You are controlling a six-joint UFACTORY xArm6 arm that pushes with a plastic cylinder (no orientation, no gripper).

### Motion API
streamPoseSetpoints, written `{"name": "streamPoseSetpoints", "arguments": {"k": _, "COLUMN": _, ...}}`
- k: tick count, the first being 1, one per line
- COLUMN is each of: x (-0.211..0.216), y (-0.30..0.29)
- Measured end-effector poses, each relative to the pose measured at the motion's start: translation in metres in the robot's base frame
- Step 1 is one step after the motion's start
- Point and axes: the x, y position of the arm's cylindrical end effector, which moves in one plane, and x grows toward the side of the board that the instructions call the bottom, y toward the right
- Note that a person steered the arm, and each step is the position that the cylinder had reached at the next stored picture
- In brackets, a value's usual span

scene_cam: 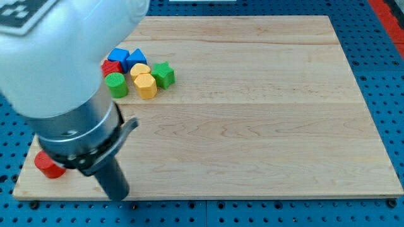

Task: Move the red circle parallel to the green star

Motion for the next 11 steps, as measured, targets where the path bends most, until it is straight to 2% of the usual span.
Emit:
{"name": "streamPoseSetpoints", "arguments": {"k": 1, "x": 0.001, "y": -0.103}}
{"name": "streamPoseSetpoints", "arguments": {"k": 2, "x": -0.023, "y": -0.128}}
{"name": "streamPoseSetpoints", "arguments": {"k": 3, "x": -0.076, "y": -0.070}}
{"name": "streamPoseSetpoints", "arguments": {"k": 4, "x": -0.083, "y": -0.031}}
{"name": "streamPoseSetpoints", "arguments": {"k": 5, "x": -0.083, "y": -0.127}}
{"name": "streamPoseSetpoints", "arguments": {"k": 6, "x": -0.116, "y": -0.061}}
{"name": "streamPoseSetpoints", "arguments": {"k": 7, "x": -0.119, "y": 0.069}}
{"name": "streamPoseSetpoints", "arguments": {"k": 8, "x": -0.139, "y": 0.121}}
{"name": "streamPoseSetpoints", "arguments": {"k": 9, "x": -0.183, "y": 0.176}}
{"name": "streamPoseSetpoints", "arguments": {"k": 10, "x": -0.167, "y": 0.224}}
{"name": "streamPoseSetpoints", "arguments": {"k": 11, "x": -0.204, "y": 0.256}}
